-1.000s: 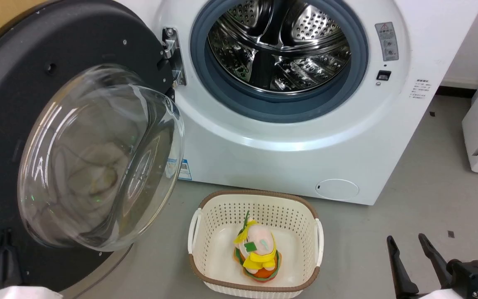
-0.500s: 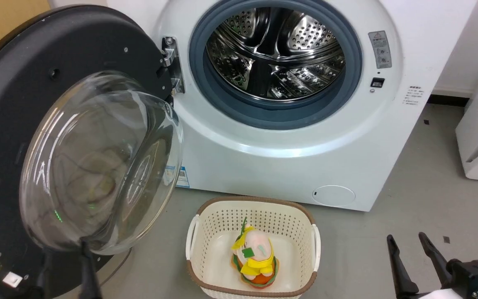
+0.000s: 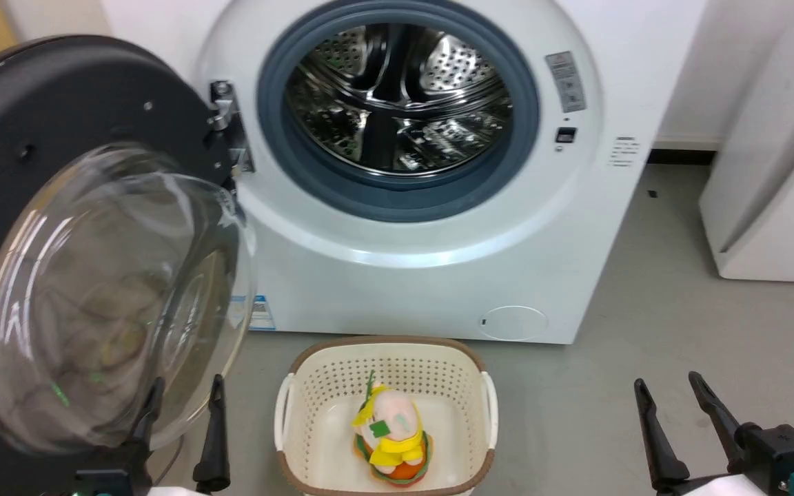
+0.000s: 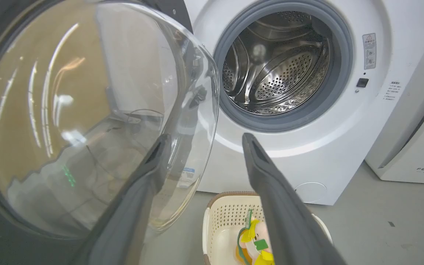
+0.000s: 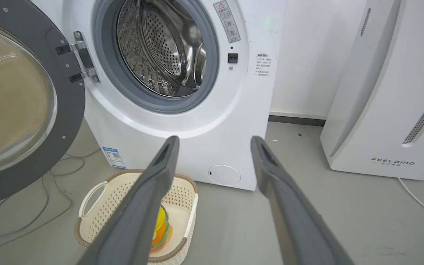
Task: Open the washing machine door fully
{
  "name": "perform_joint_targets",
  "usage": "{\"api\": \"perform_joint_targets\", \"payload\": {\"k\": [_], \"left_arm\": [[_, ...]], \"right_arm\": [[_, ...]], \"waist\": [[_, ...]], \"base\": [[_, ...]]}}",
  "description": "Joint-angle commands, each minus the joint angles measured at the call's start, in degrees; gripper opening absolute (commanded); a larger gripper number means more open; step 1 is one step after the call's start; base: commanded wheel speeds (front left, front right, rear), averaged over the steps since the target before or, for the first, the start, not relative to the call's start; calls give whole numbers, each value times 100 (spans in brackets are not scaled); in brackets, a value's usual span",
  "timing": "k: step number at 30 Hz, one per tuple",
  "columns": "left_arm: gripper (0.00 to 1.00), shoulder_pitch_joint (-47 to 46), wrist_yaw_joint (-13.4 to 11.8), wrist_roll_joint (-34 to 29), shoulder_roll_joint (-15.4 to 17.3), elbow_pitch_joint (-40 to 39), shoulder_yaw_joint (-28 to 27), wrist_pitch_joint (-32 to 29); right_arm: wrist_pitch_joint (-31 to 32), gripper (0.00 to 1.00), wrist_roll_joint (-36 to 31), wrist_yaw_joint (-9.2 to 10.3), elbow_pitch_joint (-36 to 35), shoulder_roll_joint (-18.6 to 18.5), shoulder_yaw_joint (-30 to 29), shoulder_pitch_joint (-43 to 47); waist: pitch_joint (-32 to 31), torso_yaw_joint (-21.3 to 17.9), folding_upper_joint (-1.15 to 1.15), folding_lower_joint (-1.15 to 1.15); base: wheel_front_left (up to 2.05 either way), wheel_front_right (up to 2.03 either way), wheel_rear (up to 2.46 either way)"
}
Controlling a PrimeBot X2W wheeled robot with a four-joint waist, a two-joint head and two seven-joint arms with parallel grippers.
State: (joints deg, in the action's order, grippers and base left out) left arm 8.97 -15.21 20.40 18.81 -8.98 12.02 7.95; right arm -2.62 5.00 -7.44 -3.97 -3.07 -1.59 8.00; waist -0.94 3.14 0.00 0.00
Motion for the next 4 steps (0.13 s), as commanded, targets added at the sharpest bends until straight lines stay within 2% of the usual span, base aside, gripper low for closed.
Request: {"api": "perform_joint_targets", "payload": {"k": [1, 4], "left_arm": [[100, -143, 53, -16, 19, 92, 41, -51], [100, -226, 103, 23, -5, 268, 91, -50]], "right_arm": [[28, 100, -49, -5, -60, 19, 4, 41], [65, 100, -80, -5, -112, 19, 17, 74]], "waist": [[-13, -136, 0, 0], [-17, -295, 0, 0]], "base": [[0, 0, 0], [0, 0, 0]]}}
